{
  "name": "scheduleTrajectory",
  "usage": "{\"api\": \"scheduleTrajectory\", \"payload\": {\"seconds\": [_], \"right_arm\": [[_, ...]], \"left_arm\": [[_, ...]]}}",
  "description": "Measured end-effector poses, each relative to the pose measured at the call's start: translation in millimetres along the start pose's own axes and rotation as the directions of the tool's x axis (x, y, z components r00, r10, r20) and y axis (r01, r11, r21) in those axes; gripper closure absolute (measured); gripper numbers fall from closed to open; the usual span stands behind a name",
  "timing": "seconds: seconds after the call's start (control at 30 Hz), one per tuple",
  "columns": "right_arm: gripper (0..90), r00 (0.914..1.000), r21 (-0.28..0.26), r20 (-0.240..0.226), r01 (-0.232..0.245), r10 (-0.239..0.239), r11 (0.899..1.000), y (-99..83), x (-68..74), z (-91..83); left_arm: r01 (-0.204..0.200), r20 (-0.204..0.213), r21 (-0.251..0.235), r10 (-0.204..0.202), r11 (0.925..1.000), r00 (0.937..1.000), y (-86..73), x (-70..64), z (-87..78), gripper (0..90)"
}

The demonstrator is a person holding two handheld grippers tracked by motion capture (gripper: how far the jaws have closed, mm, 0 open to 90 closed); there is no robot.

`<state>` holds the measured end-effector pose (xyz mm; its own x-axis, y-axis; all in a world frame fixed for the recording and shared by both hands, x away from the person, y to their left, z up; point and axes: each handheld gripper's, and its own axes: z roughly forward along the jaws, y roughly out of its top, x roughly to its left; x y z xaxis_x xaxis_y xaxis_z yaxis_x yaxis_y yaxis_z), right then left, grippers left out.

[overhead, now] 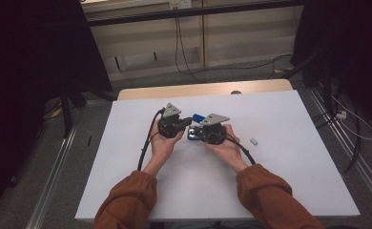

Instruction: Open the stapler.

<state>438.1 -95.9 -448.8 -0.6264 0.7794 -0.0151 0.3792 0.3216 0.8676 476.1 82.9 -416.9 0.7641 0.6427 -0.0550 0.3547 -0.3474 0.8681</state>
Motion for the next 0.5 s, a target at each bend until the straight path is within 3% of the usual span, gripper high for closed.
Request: {"api": "scheduleTrajectory", "payload": {"seconds": [0.23,0.3,0.5], "right_arm": [[90.0,0.9992,-0.022,0.037,-0.012,0.013,1.0,0.4,-0.5,3.8],[90.0,0.9985,-0.04,0.028,-0.045,0.046,0.998,-0.6,-0.8,4.4],[90.0,0.9979,-0.061,0.055,-0.032,0.035,0.998,0.6,0.2,5.0]], "left_arm": [[0.004,0.005,0.002,-0.004,1.0,1.0,-0.3,1.0,-0.1,90.0],[-0.005,0.003,0.011,0.005,0.9999,1.0,0.2,0.4,-0.3,90.0],[-0.004,0.012,0.004,0.004,1.0,0.9999,0.9,1.6,-0.4,90.0]]}}
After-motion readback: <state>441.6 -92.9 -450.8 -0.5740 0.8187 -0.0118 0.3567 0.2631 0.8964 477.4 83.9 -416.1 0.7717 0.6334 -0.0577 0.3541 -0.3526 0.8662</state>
